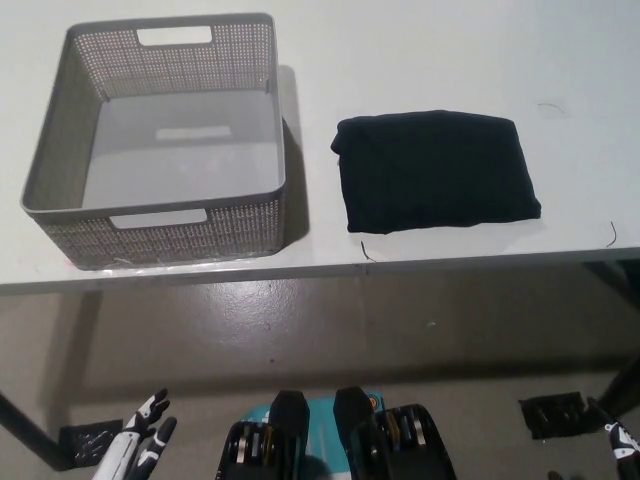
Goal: Use the right hand to pick up a t shirt on the right hand side and place it into a contianer on the left side
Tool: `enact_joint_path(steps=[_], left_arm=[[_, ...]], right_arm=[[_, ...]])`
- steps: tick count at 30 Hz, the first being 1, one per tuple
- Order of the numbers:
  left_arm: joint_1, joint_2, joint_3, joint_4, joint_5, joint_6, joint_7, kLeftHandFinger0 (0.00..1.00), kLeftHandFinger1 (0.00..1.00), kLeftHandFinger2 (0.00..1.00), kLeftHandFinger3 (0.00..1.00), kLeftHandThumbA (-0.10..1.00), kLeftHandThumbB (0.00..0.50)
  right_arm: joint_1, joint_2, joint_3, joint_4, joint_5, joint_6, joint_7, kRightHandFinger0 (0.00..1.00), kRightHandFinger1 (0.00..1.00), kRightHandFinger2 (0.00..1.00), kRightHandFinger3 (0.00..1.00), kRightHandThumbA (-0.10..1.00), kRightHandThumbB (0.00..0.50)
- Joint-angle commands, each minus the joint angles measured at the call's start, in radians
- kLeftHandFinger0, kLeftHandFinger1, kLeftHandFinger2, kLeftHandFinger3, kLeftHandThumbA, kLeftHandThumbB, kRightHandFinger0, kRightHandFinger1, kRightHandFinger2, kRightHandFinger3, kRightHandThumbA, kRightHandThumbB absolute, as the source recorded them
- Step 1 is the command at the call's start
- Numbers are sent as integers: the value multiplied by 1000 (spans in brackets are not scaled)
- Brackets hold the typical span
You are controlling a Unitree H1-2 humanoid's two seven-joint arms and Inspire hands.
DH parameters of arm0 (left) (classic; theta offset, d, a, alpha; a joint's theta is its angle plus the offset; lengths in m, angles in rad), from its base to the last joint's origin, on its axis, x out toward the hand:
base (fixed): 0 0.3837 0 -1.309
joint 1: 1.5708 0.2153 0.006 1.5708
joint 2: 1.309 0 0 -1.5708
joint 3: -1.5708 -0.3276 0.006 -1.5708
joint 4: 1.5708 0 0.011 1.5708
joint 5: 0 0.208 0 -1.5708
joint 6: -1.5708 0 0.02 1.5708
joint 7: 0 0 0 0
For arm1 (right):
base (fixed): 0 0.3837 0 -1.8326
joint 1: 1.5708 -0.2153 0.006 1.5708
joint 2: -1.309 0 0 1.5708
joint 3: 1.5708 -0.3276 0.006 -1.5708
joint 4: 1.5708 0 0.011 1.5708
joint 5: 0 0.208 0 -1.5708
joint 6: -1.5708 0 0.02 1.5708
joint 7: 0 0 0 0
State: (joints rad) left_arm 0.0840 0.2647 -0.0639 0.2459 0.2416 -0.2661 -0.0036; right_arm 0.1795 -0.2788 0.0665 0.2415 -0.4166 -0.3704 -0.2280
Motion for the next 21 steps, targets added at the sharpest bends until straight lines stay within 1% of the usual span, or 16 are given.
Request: enact_joint_path(steps=[1, 3, 4, 7, 9, 10, 11, 12, 13, 14, 15, 16, 17, 18, 19, 21], left_arm=[[-16, 25, 7, -10, 19, -63, 18, 1000, 1000, 1000, 1000, 1000, 440], [-13, 22, 7, -9, 16, -65, 13, 1000, 1000, 1000, 1000, 1000, 448], [-14, 20, 8, -6, 12, -67, 11, 1000, 1000, 1000, 1000, 1000, 451], [-15, 12, 6, 4, 19, -75, 19, 1000, 1000, 1000, 1000, 1000, 440], [-13, 10, 8, -2, 24, -66, 22, 1000, 1000, 1000, 1000, 1000, 445], [-12, 9, 9, 1, 24, -71, 23, 1000, 1000, 1000, 1000, 1000, 450], [-12, 8, 9, 3, 24, -73, 24, 1000, 1000, 1000, 1000, 1000, 450], [-16, 7, 9, 9, 23, -80, 25, 1000, 1000, 1000, 1000, 1000, 452], [-19, 7, 11, 6, 26, -73, 27, 1000, 1000, 1000, 1000, 1000, 469], [-18, 5, 10, 4, 29, -69, 26, 1000, 1000, 1000, 1000, 1000, 470], [-19, 5, 10, 14, 17, -84, 20, 1000, 1000, 1000, 1000, 1000, 461], [-19, 5, 12, 13, 15, -83, 20, 1000, 1000, 1000, 1000, 1000, 466], [-17, 7, 11, 9, 23, -82, 23, 1000, 1000, 1000, 1000, 1000, 459], [-17, 7, 11, 10, 17, -84, 18, 1000, 1000, 1000, 1000, 1000, 461], [-17, 7, 11, 8, 17, -78, 15, 1000, 1000, 1000, 1000, 1000, 468], [-18, 7, 10, 5, 19, -74, 13, 1000, 1000, 1000, 1000, 1000, 471]], right_arm=[[-6, 2, -24, -95, -32, -46, -43, 1000, 1000, 1000, 1000, 718, 249], [-2, 3, -30, -156, -36, -38, -36, 1000, 1000, 1000, 1000, 658, 227], [-4, 2, -34, -181, -35, -38, -31, 1000, 1000, 1000, 1000, 631, 232], [-25, -5, -51, -260, -55, -10, -19, 1000, 1000, 1000, 1000, 642, 247], [-40, -5, -57, -282, -65, 2, -12, 1000, 1000, 1000, 1000, 644, 257], [-57, -7, -64, -304, -80, 11, -11, 1000, 1000, 1000, 1000, 656, 273], [-65, -7, -68, -314, -87, 15, -9, 1000, 1000, 1000, 1000, 664, 273], [-81, -9, -73, -330, -99, 36, -3, 1000, 1000, 1000, 1000, 697, 290], [-100, -10, -77, -356, -91, 66, 18, 1000, 1000, 1000, 1000, 718, 321], [-103, -12, -82, -377, -91, 88, 30, 1000, 1000, 1000, 1000, 727, 322], [-124, -19, -86, -410, -98, 121, 53, 1000, 1000, 1000, 1000, 719, 340], [-140, -25, -85, -425, -121, 139, 64, 1000, 1000, 1000, 1000, 723, 339], [-158, -31, -83, -441, -125, 167, 88, 1000, 1000, 1000, 1000, 739, 358], [-170, -35, -82, -451, -132, 183, 99, 1000, 1000, 1000, 1000, 737, 370], [-188, -41, -80, -460, -140, 199, 113, 1000, 1000, 1000, 1000, 705, 377], [-224, -53, -74, -462, -151, 220, 134, 1000, 1000, 1000, 1000, 675, 408]])
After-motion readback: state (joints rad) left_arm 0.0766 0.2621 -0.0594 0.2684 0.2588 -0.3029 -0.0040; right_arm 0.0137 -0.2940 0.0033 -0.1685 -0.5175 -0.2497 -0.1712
